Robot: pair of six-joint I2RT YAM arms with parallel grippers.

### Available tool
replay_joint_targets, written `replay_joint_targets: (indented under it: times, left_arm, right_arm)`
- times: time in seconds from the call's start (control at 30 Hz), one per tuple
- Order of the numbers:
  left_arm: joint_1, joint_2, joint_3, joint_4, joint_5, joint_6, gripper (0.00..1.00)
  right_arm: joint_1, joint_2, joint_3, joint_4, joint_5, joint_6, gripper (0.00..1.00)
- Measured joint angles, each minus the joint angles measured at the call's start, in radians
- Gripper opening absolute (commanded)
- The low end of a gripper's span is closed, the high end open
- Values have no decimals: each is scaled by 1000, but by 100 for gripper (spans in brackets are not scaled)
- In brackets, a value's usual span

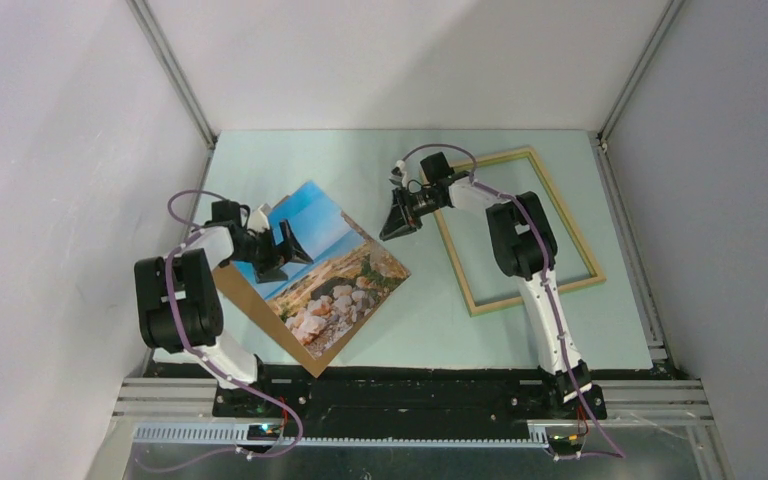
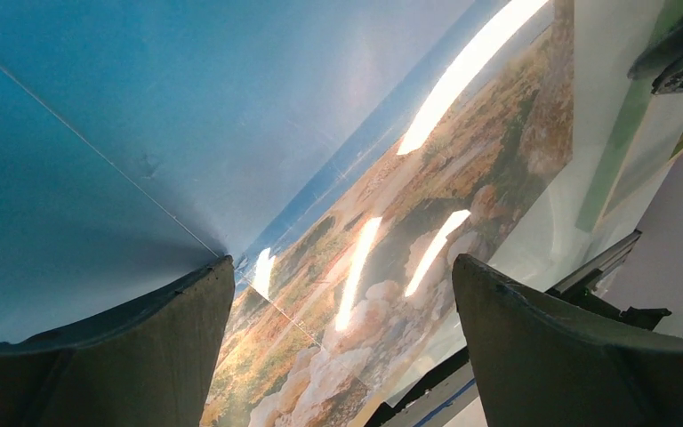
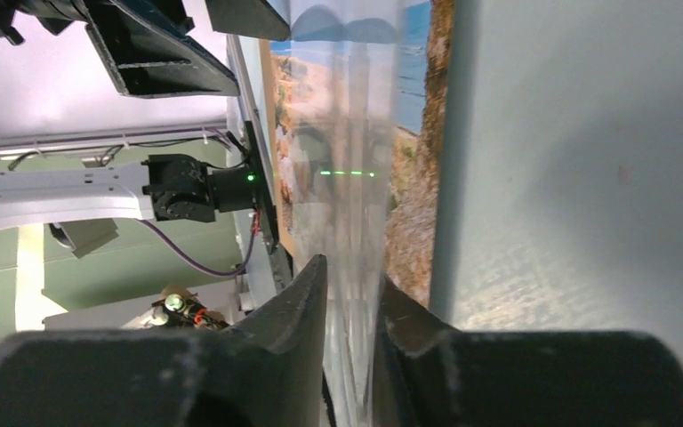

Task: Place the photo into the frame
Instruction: Pick up the photo frame item at the center of the board.

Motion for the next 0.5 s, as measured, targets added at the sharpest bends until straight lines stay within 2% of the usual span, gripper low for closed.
replay_joint_targets:
  times: [0.1, 0.3, 0.5]
  left_arm:
    - [-2, -14, -8, 4, 0, 7, 98]
    - [-3, -81, -13, 3, -4, 24, 98]
    - [-3, -266, -10, 4, -3, 66, 98]
  right_arm:
    - [2, -35, -30, 5, 2, 5, 1]
    - [-11, -173, -121, 25, 35, 8, 0]
    - [-66, -383, -265, 112, 60, 63, 0]
